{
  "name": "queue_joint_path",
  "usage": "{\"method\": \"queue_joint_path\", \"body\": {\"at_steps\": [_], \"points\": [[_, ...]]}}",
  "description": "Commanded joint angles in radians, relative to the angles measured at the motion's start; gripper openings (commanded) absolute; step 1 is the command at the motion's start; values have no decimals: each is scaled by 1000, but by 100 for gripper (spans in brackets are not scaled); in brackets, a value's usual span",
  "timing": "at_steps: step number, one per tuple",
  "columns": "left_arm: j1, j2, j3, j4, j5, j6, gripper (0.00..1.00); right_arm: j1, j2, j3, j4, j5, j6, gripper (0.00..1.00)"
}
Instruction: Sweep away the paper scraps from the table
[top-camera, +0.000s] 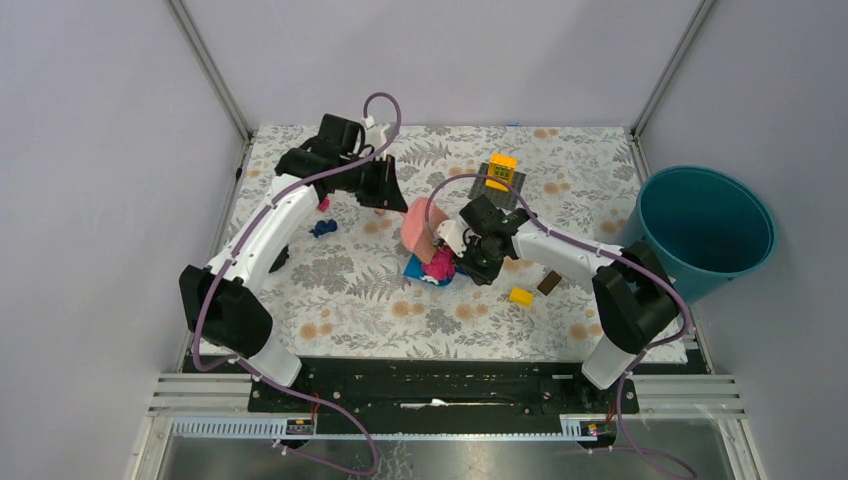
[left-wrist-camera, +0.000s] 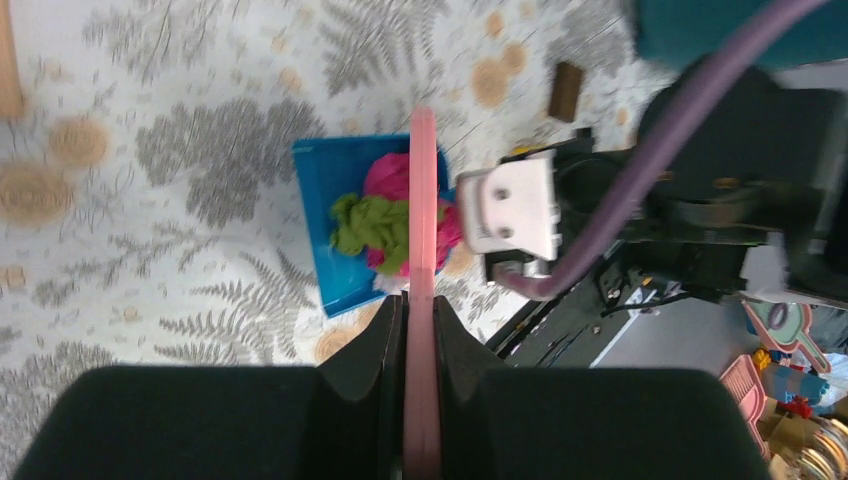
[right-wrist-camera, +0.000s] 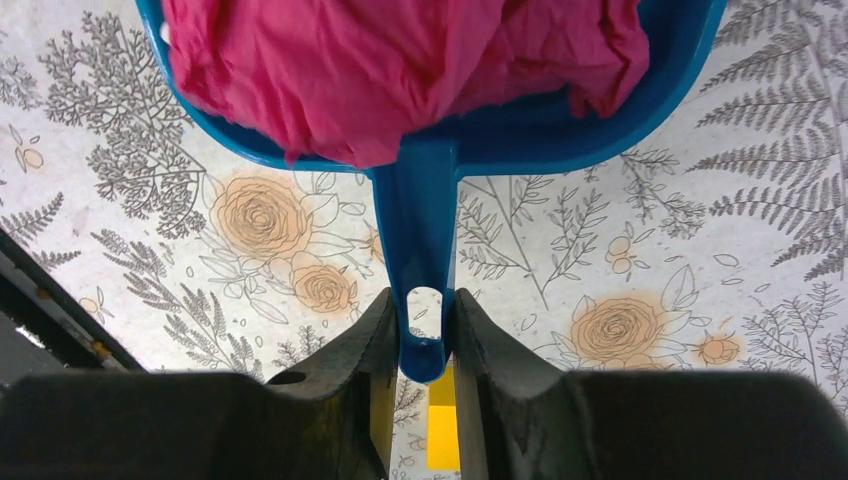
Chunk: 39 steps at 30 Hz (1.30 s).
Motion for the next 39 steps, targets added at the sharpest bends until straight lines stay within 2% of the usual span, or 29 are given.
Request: {"method": "queue_joint_path", "body": {"at_steps": [1,10,18,25,28,35,39], "points": [[-2,-4,141,46,108,37,0,-28,-48,-2,49,-33,33,0],[9,-28,196,26,58,117,0,-44,-145,-16,24,-4,9,0],[33,-24,192,45,98,88,0,-69,-198,10,-4,5,14,0],[50,16,267,118,314,-35,0,-101,-196,13,-8,6,26,0],[51,21,269,136,349,-56,0,-112,-199,25,-10,5,26,0],[58,36,347,119,291,-8,0,-135,-235,32,-30,-5,25,0],[61,54,495,67,92,145,0,-149,-278,49,-56,3,22,0]]}}
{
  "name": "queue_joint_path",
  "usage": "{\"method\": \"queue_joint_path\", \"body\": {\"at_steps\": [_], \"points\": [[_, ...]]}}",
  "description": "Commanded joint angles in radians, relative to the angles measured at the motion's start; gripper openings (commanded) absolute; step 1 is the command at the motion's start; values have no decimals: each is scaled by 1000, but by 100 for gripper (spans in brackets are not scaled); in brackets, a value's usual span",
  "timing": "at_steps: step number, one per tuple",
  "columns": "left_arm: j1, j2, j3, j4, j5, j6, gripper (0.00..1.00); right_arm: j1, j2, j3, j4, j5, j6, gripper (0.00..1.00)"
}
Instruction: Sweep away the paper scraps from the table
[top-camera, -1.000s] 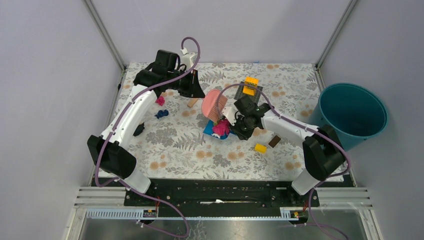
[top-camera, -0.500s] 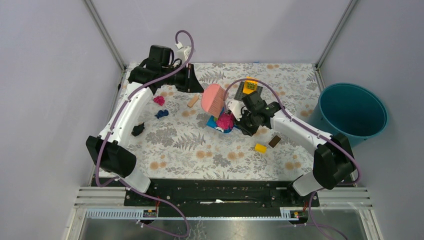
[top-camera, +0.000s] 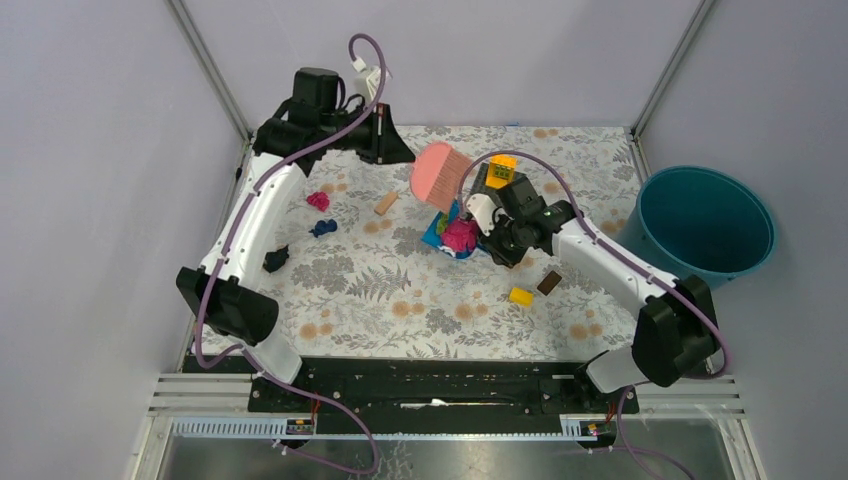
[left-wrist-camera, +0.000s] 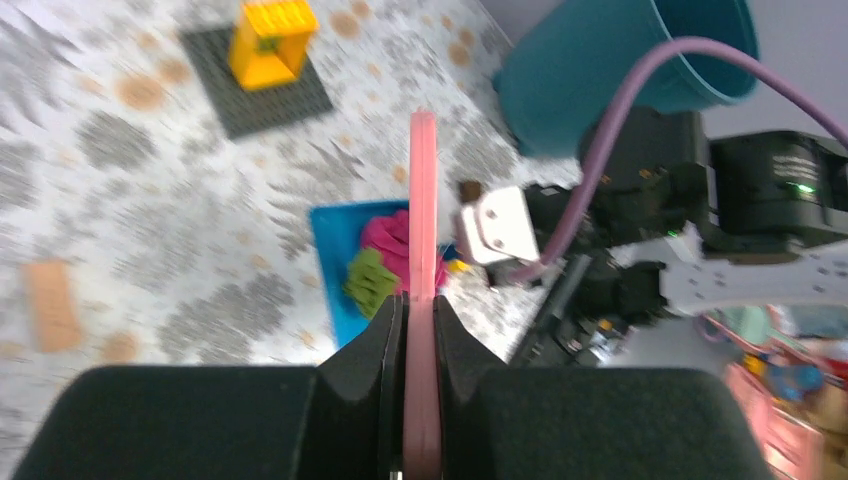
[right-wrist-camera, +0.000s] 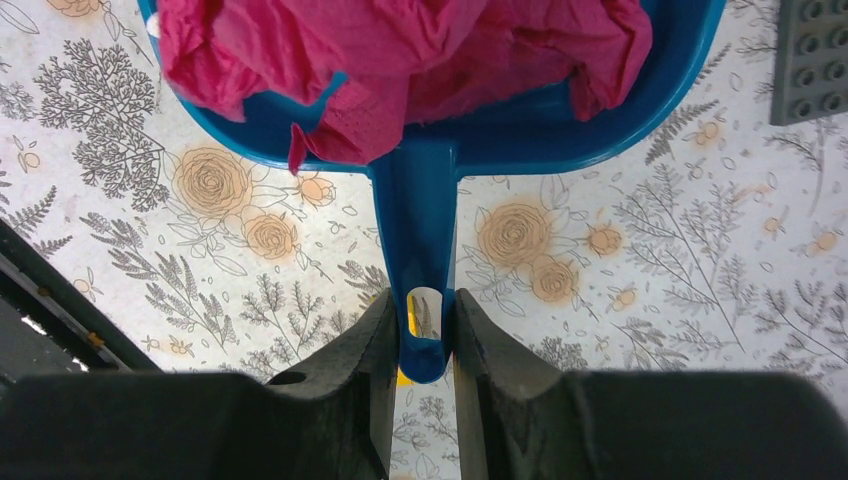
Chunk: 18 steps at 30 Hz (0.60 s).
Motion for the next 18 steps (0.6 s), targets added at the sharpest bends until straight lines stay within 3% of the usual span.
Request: {"method": "queue_joint_path", "body": {"at_steps": [1,7,18], "points": [[14,-12,183,17,-217,165,0,-22,-82,73,-46,4,8,0],[43,-42,201,64,-373,236,0,-84,-111,170,-135,8,19,0],[45,-48,84,62,-378,227,0,-305,-4,589,-466,30,138,0]]}}
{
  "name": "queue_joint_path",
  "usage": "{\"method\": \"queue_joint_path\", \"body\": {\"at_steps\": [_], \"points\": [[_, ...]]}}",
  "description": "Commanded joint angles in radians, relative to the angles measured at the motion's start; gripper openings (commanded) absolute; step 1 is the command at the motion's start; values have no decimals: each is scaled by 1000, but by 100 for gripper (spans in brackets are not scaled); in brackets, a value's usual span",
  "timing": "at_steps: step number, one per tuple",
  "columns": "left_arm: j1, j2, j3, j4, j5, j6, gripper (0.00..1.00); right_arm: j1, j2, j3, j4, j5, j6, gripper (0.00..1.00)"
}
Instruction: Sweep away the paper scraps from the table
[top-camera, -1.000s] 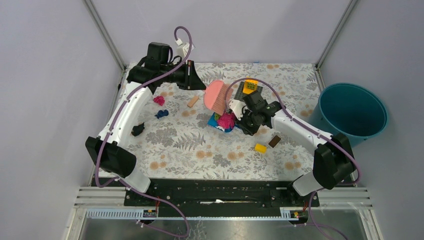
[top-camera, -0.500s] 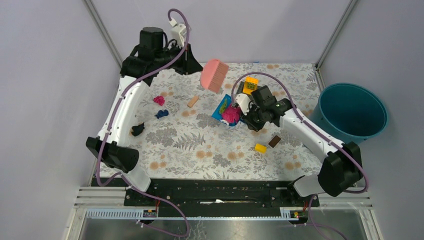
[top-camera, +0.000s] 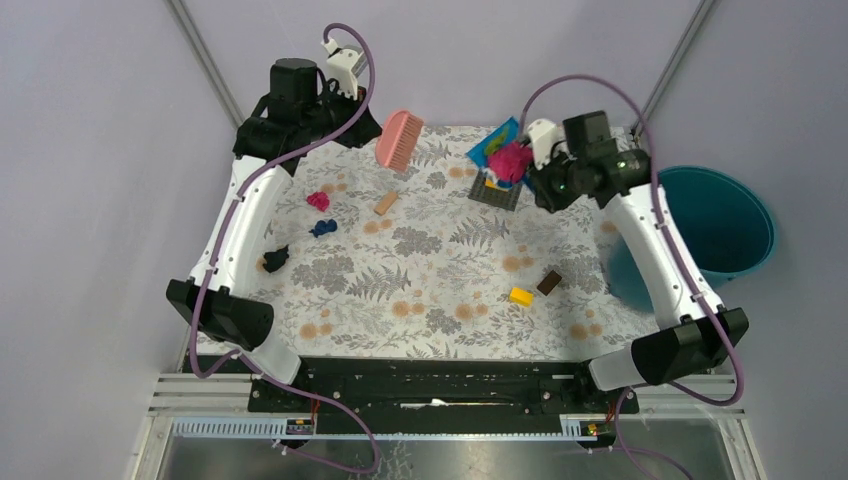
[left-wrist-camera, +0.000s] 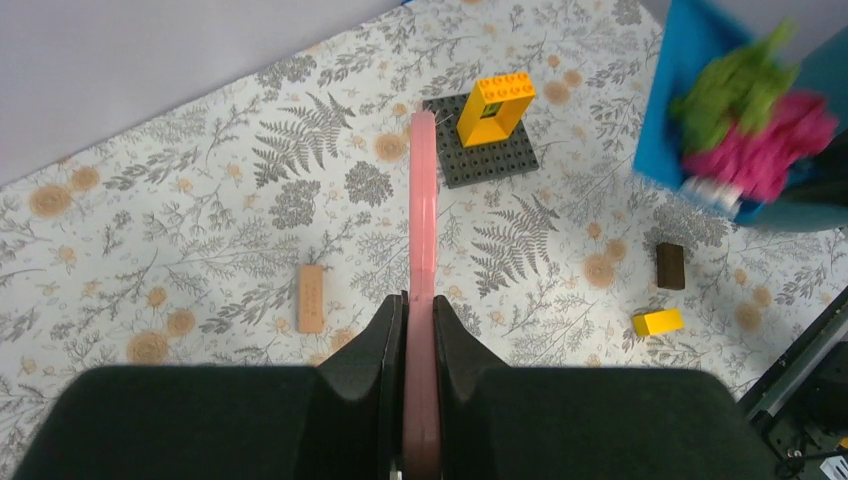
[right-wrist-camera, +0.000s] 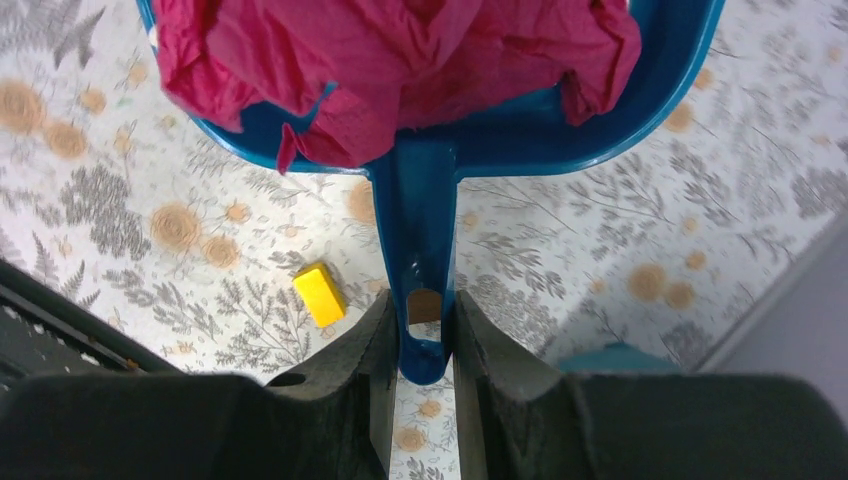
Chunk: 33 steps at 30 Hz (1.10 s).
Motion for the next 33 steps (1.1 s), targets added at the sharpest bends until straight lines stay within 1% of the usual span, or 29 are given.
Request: {"method": "queue_joint_path", "body": {"at_steps": [1,4,7,8,11,14,18,21,23,25,29,33], "points": [[0,-15,-6,42,-7,11,0,-105,72,219,-198,28,106,0],[0,-3,-6,43,0,6,0,-159,107,344,-252,83,163,0],[-1,12,9,44,12,-8,0,-200,113,415,-267,212,222,0],[1,16,18,45,23,-23,0,-227,115,437,-276,230,240,0],[1,27,34,47,40,-32,0,-304,139,535,-353,249,271,0],[3,36,33,49,48,-40,0,-430,163,632,-437,233,275,0],[9,49,25,52,65,-53,0,-568,147,629,-477,208,242,0],[8,58,24,56,80,-62,0,-648,138,641,-510,205,176,0],[6,62,25,59,90,-67,0,-725,142,687,-549,200,107,0],[3,66,24,59,96,-69,0,-815,135,694,-562,201,31,0],[3,76,19,65,113,-80,0,-932,91,614,-562,242,-138,0],[2,87,18,69,135,-90,0,-1000,53,448,-562,322,-355,0]]}}
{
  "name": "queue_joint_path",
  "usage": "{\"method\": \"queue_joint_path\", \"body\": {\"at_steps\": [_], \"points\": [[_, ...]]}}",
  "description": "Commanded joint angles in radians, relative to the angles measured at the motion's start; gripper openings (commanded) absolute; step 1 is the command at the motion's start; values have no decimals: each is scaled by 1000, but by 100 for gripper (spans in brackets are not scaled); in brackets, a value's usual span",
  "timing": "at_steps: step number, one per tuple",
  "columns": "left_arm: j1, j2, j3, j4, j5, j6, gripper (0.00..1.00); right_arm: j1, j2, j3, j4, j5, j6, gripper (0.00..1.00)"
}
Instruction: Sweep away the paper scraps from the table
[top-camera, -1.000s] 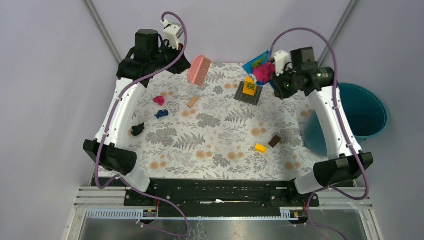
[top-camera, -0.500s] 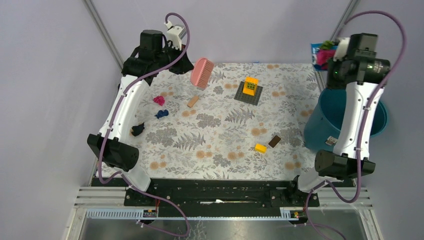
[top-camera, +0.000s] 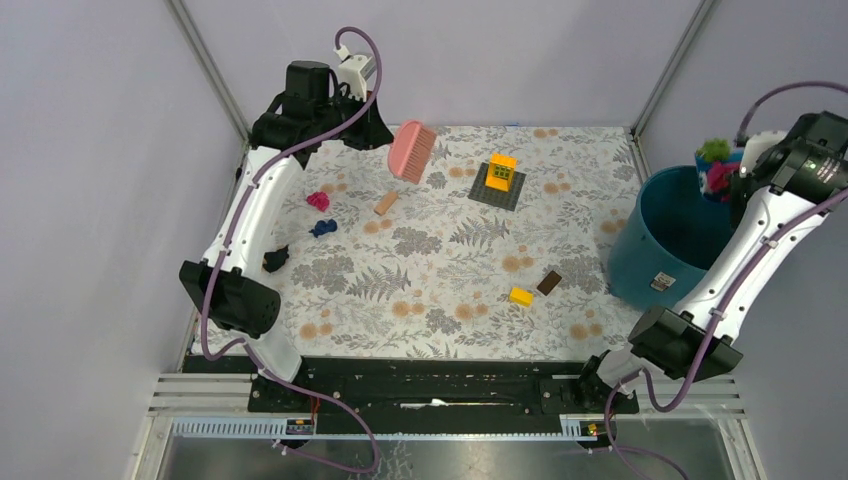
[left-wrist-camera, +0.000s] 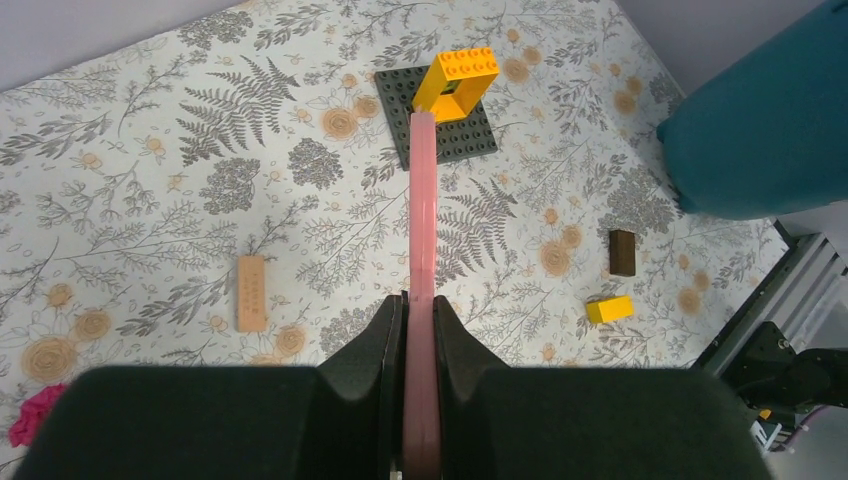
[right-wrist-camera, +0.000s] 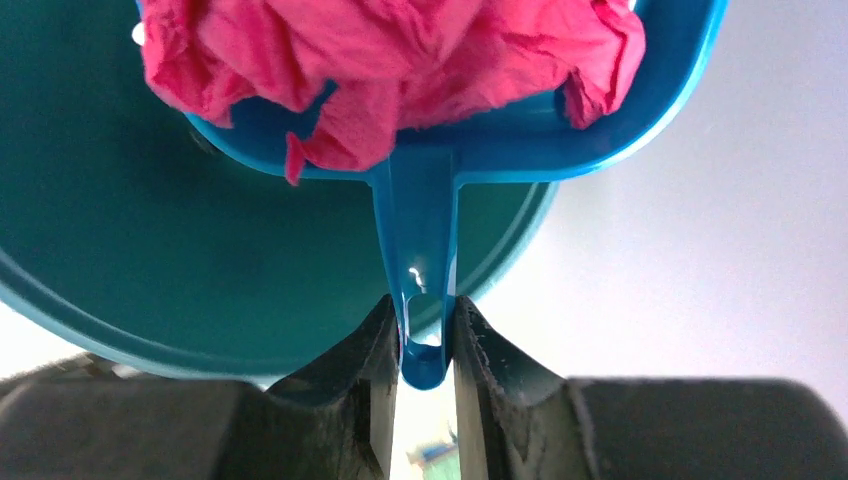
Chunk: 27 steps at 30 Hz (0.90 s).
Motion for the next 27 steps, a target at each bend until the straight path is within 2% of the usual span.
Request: {"method": "queue_joint_path", "body": {"at_steps": [1,4,11,14,18,23,27], "points": [[0,9,29,65,54,-24,0,-56,-48,-131,-42,96,-303,0],[-2,10,25,66,60,-26,0,-63,-20,-128,-40,141,-430,0],[-4,1,1,66,62,-21,0,-61,119,49,-34,237,-801,0],[-3,1,0,66,66,-24,0,-54,158,103,-36,257,-864,1],[-3,1,-1,69,70,-27,0,-51,132,24,17,299,-941,2],[-4,0,-4,69,74,-31,0,-49,8,-180,211,314,-1109,2],[-5,2,-7,72,79,-34,0,-46,-43,-270,267,317,-1150,2]]}}
